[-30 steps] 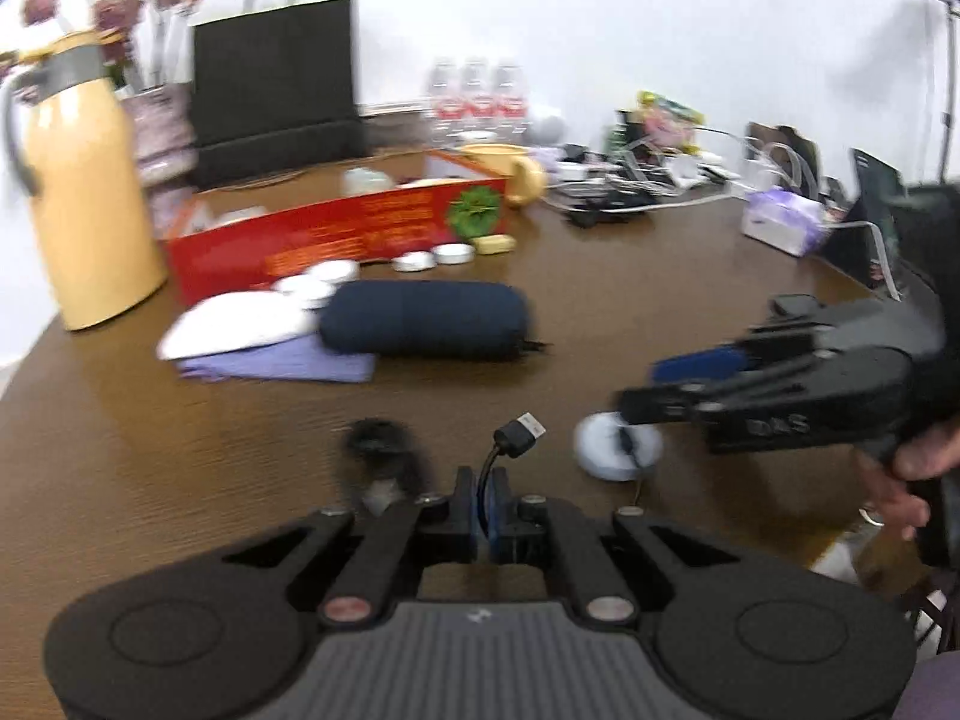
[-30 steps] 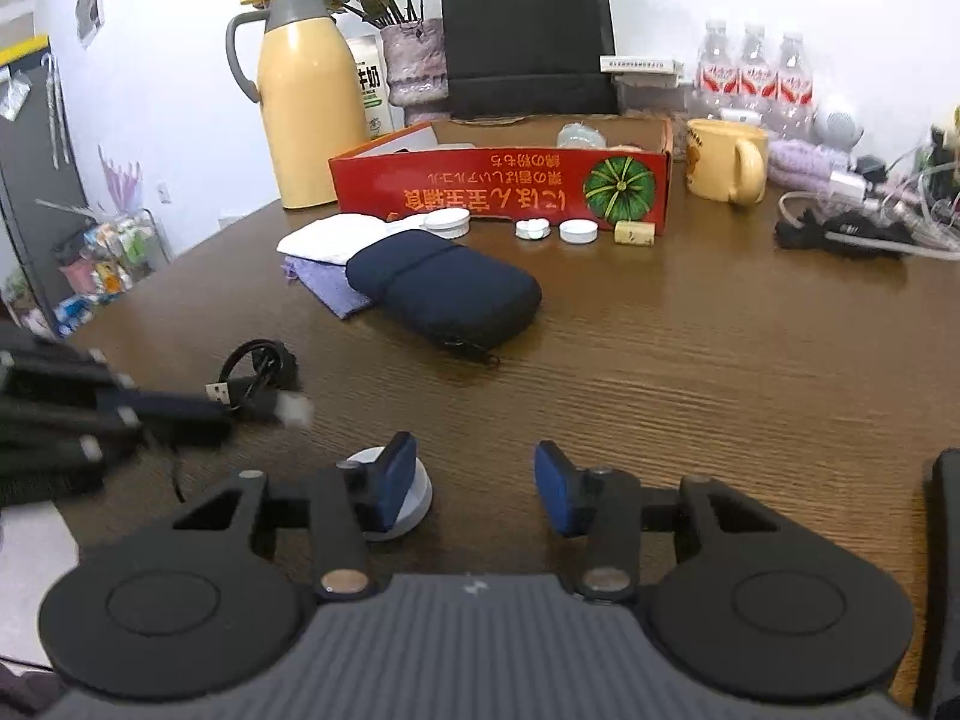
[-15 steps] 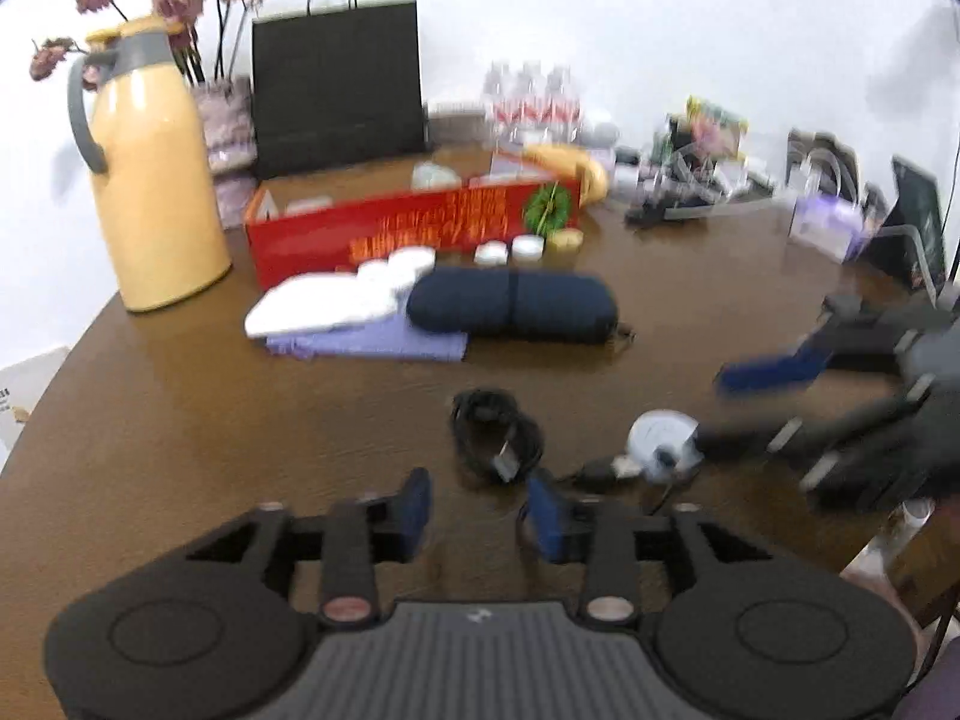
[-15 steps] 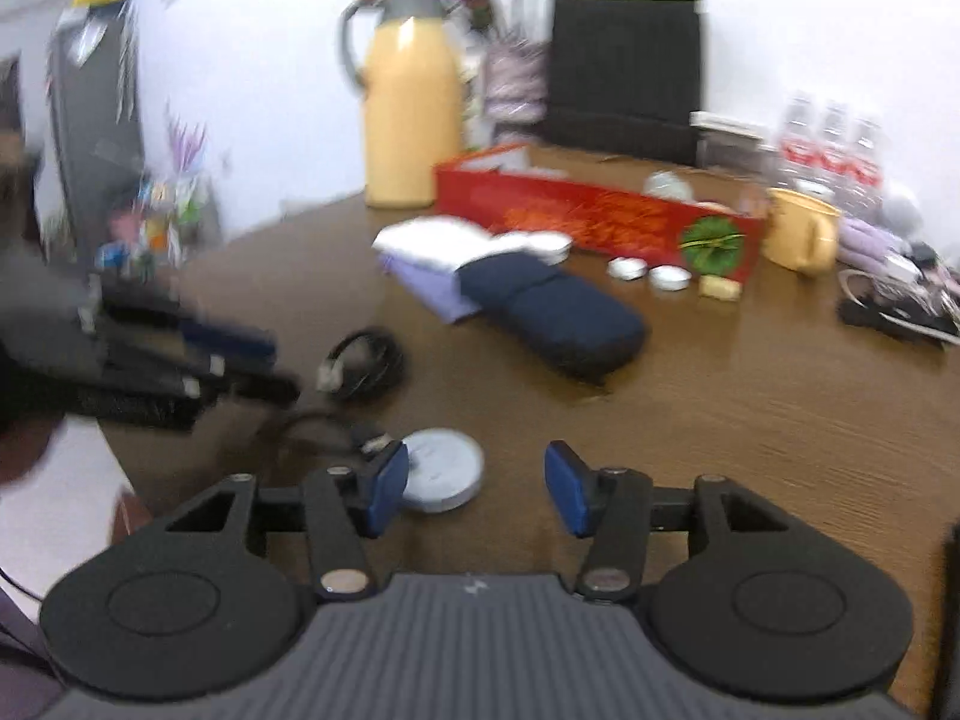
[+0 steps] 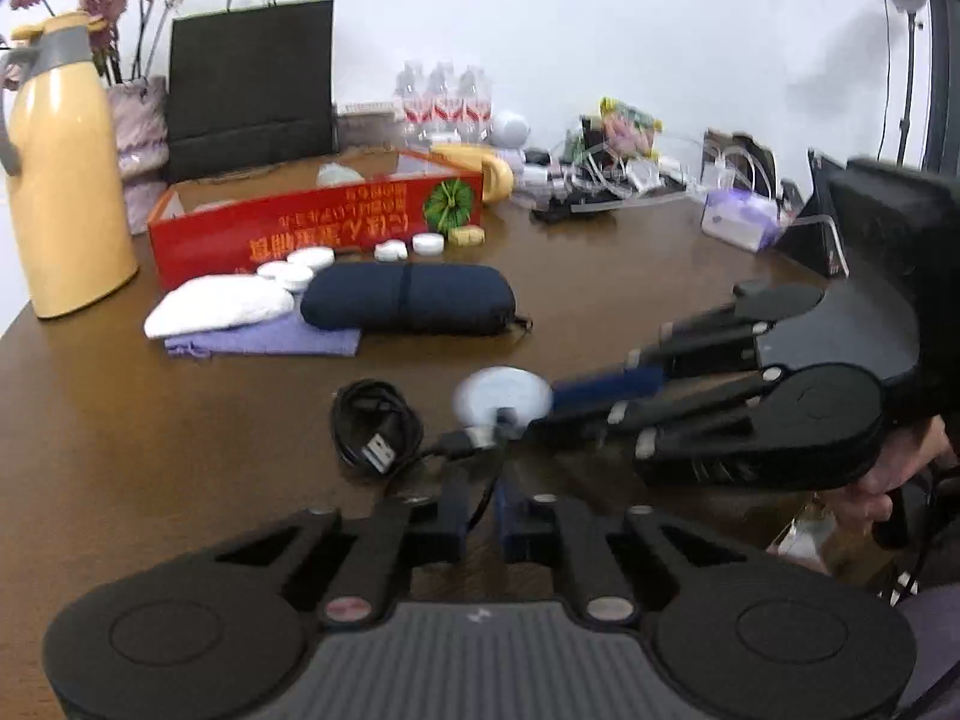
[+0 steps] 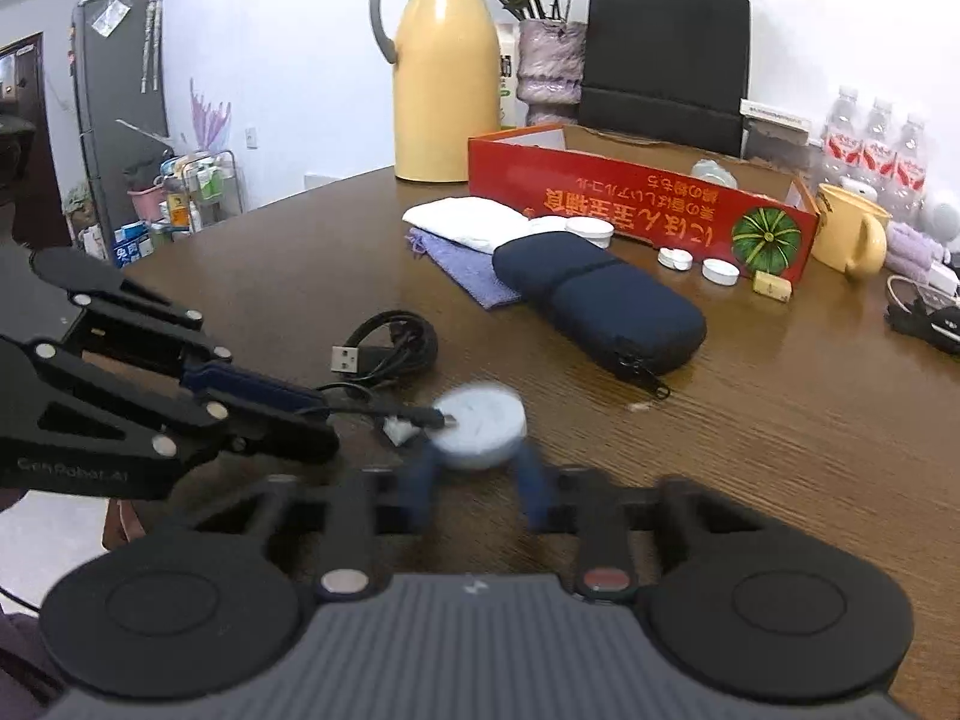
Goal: Organize objects
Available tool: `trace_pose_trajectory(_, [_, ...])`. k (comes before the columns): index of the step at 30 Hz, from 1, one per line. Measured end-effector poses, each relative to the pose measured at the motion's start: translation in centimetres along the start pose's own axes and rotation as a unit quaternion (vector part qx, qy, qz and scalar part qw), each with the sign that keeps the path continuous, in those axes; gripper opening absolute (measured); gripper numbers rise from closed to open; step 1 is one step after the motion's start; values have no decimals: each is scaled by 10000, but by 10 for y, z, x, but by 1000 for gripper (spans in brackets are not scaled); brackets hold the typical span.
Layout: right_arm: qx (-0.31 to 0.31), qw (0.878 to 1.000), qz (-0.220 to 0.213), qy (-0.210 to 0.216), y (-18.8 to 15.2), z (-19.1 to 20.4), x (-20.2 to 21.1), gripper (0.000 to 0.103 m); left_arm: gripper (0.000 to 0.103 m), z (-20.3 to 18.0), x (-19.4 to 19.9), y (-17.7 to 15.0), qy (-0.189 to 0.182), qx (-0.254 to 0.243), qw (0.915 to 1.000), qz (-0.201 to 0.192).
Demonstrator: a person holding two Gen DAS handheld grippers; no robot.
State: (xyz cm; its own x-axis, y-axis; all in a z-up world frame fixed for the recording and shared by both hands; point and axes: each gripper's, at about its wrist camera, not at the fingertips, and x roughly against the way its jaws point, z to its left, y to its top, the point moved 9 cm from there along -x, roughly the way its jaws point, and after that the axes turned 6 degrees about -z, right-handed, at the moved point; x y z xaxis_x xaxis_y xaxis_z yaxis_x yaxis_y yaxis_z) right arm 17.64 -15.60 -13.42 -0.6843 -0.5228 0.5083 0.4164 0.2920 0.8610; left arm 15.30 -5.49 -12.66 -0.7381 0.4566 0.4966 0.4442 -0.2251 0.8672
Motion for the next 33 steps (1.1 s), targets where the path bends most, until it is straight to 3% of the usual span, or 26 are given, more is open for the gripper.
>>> trace_pose_trajectory(3, [-264,9973,44,-679,-1,-23,6,1,1,17,10,7,359,309,9987,-174])
trace_pose_trajectory(4, [-274,9961,46,-841,-2,-30,8,2,1,19,12,7,252,351,9989,-168])
trace_pose_trajectory(6, [-328,9980,-71,-535,3,-28,13,6,1,19,14,6,86,364,9991,-196])
trace_pose_trajectory(7, [-216,9993,-69,-288,5,-20,13,14,1,17,15,6,14,358,9992,-172])
trace_pose_trajectory(8, [30,10000,-3,-69,7,-7,11,38,1,13,16,7,-82,359,9991,-188])
trace_pose_trajectory(10, [576,9982,-64,119,11,18,5,68,1,6,22,12,-384,401,9980,-295])
trace_pose_trajectory(11, [765,9969,-99,173,12,27,1,70,1,1,26,14,-571,433,9968,-359])
trace_pose_trajectory(13, [759,9965,-4,337,14,35,-4,70,2,-6,27,20,-771,270,9957,-439])
trace_pose_trajectory(16, [409,9980,88,471,14,25,8,70,2,-5,21,14,-668,-176,9973,-250])
trace_pose_trajectory(19, [29,9994,183,290,7,1,23,70,2,-1,13,4,-612,-320,9976,-68])
trace_pose_trajectory(21, [-479,9986,48,224,7,-16,33,67,1,-4,8,1,-668,-437,9968,-32])
trace_pose_trajectory(24, [-905,9946,-214,453,13,-22,36,62,2,-10,0,2,-751,-556,9956,-24])
trace_pose_trajectory(25, [-937,9938,-258,542,14,-20,30,55,2,-12,-2,3,-760,-588,9954,-26])
trace_pose_trajectory(27, [-1101,9913,-154,710,11,-17,14,32,2,-13,-4,2,-701,-646,9954,-18])
trace_pose_trajectory(28, [-1249,9886,-78,843,8,-17,8,15,2,-11,-5,2,-637,-635,9959,-20])
trace_pose_trajectory(31, [-1824,9773,-121,1071,5,-24,3,12,1,5,-8,-2,-296,-436,9986,80])
trace_pose_trajectory(33, [-2055,9770,-273,504,6,-37,7,11,1,17,-8,-5,-77,-194,9997,111])
